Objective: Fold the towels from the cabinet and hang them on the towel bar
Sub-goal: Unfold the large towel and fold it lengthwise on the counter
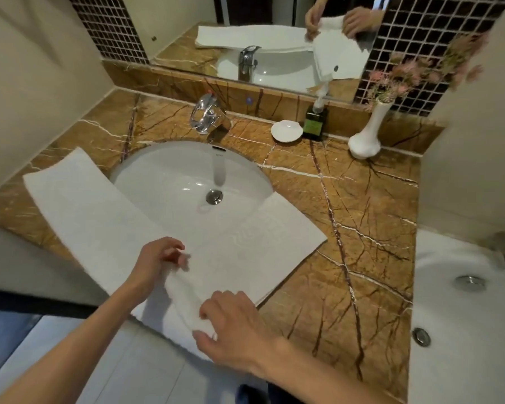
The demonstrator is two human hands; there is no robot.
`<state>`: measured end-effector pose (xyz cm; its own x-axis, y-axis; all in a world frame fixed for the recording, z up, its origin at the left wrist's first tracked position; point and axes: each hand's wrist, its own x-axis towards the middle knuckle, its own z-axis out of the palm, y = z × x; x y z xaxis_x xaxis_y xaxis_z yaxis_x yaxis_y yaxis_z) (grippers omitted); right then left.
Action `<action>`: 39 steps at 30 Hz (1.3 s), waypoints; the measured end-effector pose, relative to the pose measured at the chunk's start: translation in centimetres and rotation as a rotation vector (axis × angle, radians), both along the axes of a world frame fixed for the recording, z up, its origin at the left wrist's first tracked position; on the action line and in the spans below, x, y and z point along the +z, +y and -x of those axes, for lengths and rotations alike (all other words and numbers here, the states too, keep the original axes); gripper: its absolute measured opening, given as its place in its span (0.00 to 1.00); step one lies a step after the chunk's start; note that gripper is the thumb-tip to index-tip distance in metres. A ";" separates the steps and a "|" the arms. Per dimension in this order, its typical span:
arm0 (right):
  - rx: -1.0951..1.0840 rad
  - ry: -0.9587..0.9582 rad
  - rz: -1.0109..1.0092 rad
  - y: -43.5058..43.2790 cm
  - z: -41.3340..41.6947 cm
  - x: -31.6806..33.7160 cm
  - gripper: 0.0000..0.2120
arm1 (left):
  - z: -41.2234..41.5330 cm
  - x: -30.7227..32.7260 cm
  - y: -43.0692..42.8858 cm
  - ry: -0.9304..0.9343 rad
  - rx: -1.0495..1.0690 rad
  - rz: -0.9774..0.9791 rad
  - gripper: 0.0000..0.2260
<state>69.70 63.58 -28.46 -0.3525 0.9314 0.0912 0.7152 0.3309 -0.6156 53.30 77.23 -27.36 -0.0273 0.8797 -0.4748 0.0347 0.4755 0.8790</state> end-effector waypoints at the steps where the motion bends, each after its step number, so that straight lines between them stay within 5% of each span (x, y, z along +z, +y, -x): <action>1: 0.007 -0.007 0.029 0.2 0.0 -0.2 0.20 | 0.2 -0.2 0.1 0.077 -0.054 -0.043 0.09; 7: -0.044 -0.052 0.037 3.0 -0.8 -0.4 0.16 | -2.1 -0.5 0.9 0.711 -0.611 -0.372 0.04; 10: -0.058 -0.067 0.009 3.6 -1.2 -0.5 0.17 | -3.8 -1.0 1.2 0.874 -0.702 -0.454 0.02; 14: -0.068 -0.095 -0.027 3.9 -1.8 -1.0 0.15 | -5.6 -1.7 2.0 0.983 -0.782 -0.472 0.12; 20: -0.085 -0.155 0.003 4.3 -3.4 -1.5 0.16 | -9.1 -1.8 3.4 0.897 -0.847 -0.358 0.07; 29: -0.427 -0.395 0.044 6.4 -9.4 -1.0 0.13 | -14.2 -2.8 5.5 0.805 -0.780 -0.293 0.17; 35: -0.720 -0.411 0.202 9.0 -13.9 -1.9 0.29 | -14.9 -2.9 6.0 0.748 -0.666 -0.389 0.10; 39: -0.730 -0.239 0.265 10.0 -15.5 -2.8 0.33 | -14.9 -1.9 6.3 0.569 -0.678 -0.385 0.09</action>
<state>85.22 73.61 -31.26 0.3702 0.9141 -0.1656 0.8164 -0.4052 -0.4116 68.22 83.52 -29.21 0.4067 0.8859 -0.2232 0.6646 -0.1193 0.7376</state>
